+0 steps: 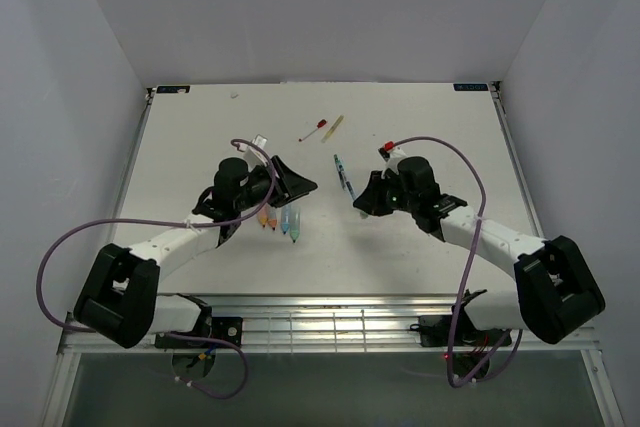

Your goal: Open the pen caps

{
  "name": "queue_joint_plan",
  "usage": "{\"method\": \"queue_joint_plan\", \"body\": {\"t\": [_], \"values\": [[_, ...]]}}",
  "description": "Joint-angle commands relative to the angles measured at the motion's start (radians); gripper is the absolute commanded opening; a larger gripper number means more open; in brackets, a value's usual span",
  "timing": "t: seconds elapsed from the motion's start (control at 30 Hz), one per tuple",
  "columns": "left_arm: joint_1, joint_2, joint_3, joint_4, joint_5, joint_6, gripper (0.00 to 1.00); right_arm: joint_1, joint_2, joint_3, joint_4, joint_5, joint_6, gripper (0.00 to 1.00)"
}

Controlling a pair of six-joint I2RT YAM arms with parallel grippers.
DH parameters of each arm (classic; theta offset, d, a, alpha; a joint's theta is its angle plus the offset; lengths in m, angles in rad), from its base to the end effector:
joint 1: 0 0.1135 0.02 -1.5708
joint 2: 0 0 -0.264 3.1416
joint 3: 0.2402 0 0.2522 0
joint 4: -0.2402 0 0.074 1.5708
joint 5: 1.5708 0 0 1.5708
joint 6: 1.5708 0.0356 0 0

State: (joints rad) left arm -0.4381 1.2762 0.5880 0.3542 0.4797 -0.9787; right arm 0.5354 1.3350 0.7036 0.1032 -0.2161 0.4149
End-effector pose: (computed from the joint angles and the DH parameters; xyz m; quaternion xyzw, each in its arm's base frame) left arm 0.2379 -0.1296 0.2223 -0.0786 0.7995 -0.5134 0.3017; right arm 0.2416 0.1522 0.2192 -0.1055 0.8573 0.3097 0.3975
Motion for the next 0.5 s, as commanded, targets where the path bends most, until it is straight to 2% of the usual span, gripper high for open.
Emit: {"method": "queue_joint_plan", "body": {"t": [0.0,0.17,0.47], "values": [[-0.025,0.038,0.058,0.061,0.017,-0.011,0.59,0.035,-0.084,-0.071,0.134,-0.098,0.027,0.08],[-0.062,0.110,0.101,0.062,-0.010,0.006,0.59,0.087,-0.148,-0.113,0.141,-0.108,0.064,0.08],[-0.099,0.146,0.116,0.062,-0.095,0.023,0.59,0.149,-0.188,-0.107,0.105,-0.120,0.065,0.08]]}}
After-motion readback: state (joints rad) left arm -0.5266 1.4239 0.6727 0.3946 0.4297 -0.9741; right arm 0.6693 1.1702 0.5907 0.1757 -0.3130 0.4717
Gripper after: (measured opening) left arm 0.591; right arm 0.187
